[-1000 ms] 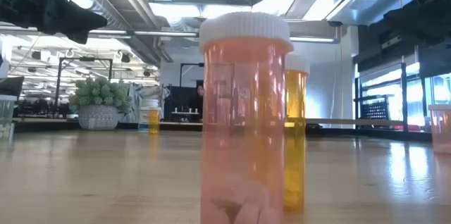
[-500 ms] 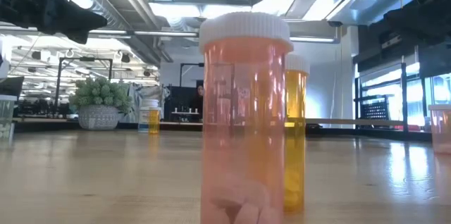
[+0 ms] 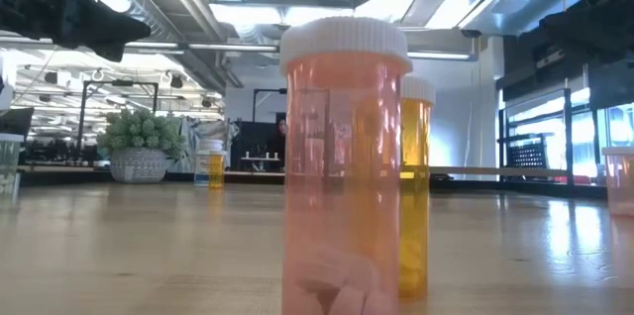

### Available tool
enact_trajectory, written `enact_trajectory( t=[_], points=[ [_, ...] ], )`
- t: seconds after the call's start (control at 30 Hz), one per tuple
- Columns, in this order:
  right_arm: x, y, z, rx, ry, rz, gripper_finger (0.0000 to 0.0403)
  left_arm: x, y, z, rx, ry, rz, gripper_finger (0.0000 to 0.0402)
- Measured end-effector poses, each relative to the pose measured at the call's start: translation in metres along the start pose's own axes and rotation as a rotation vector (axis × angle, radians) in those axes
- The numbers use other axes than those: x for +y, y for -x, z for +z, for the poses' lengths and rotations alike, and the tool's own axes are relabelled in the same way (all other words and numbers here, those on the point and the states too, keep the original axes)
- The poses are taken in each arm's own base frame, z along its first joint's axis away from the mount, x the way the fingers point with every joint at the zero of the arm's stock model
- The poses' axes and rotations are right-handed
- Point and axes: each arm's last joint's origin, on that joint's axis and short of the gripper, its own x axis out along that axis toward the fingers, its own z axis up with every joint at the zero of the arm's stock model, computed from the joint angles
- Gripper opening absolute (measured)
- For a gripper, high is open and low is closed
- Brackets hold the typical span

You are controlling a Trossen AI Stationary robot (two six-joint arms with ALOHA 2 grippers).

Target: Pick and place medicine bottles onto shelf by color

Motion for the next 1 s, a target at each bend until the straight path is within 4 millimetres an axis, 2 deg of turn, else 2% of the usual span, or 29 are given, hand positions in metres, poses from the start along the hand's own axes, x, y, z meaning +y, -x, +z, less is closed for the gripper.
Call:
enact_trajectory(
  t=[0.2, 0.43, 0.57, 1.0],
  points=[
    [0.0001, 0.0000, 0.0003, -0.003, 0.026, 0.001, 0.0023, 0.0000, 0.0000, 0.0000, 0.000, 0.000, 0.000, 0.0027],
    [0.0038, 0.0002, 0.0017, -0.024, 0.310, 0.118, 0.0023, 0.0000, 0.0000, -0.0001, 0.000, 0.000, 0.000, 0.0027],
    [0.0041, 0.0004, 0.0066, -0.082, 0.514, 0.096, 0.0023, 0.0000, 0.0000, 0.0000, 0.000, 0.000, 0.000, 0.0027],
    [-0.0008, -0.0027, -0.0034, 0.046, 0.416, -0.005, 0.0023, 0.0000, 0.0000, -0.0001, 0.000, 0.000, 0.000, 0.0027]
  ],
)
